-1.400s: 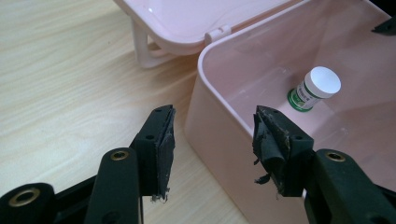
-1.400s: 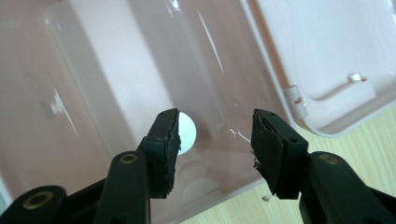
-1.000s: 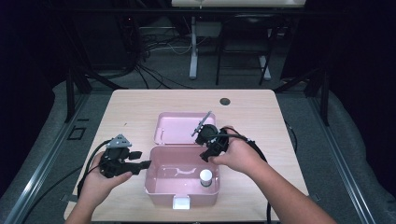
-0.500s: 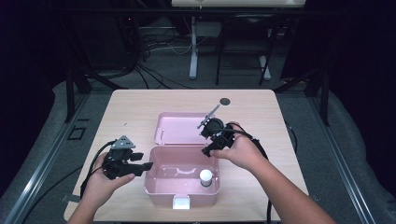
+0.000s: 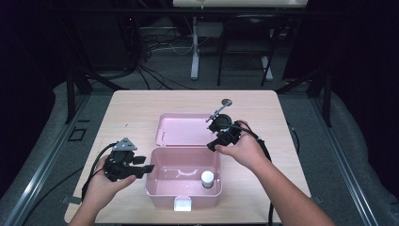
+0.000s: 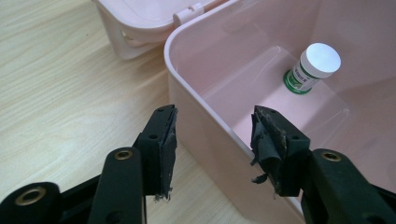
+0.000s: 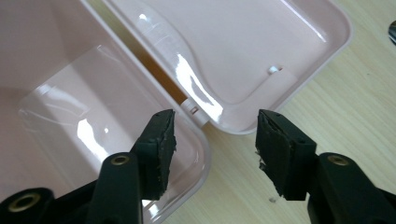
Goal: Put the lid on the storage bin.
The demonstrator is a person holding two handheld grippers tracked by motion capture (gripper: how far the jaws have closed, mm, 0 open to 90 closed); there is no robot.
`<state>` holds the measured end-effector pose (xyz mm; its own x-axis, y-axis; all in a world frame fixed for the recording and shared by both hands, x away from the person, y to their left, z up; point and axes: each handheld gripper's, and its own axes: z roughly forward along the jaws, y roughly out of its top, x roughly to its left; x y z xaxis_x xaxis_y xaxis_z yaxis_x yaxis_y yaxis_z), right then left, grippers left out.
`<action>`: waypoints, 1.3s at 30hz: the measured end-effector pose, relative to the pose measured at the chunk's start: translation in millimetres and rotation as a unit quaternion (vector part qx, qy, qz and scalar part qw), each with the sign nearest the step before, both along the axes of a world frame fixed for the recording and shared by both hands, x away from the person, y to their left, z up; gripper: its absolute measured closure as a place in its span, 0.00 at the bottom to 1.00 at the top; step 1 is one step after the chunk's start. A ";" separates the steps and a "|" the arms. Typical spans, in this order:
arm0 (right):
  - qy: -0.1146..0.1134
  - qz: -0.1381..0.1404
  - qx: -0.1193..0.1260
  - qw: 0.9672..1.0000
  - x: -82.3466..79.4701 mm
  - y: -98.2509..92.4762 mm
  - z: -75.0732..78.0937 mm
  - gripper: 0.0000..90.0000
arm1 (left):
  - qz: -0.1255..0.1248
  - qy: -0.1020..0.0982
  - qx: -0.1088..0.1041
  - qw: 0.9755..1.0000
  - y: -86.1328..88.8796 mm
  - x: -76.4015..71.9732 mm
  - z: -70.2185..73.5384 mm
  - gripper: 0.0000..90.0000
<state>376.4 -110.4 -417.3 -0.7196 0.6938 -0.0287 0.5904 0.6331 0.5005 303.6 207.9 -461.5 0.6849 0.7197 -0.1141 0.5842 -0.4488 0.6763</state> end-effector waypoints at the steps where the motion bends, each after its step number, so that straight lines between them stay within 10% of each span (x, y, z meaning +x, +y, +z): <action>1: -0.001 -0.002 -0.002 1.000 1.0 -0.7 0.8 0.54 | 0.000 -0.004 0.002 1.000 -0.4 -0.1 0.0 0.57; 18: -0.017 -0.064 0.035 0.997 18.6 -3.9 -14.6 0.69 | -0.013 -0.003 -0.003 1.000 -2.6 -1.3 -2.4 0.69; 28: -0.004 -0.133 0.072 0.989 38.0 -7.7 -19.7 0.69 | -0.011 0.000 0.003 1.000 -4.7 -1.5 -3.9 0.67; 39: 0.027 -0.218 0.093 0.971 63.1 -20.8 -28.3 0.64 | -0.009 0.005 -0.001 1.000 -3.9 -1.4 -4.0 0.68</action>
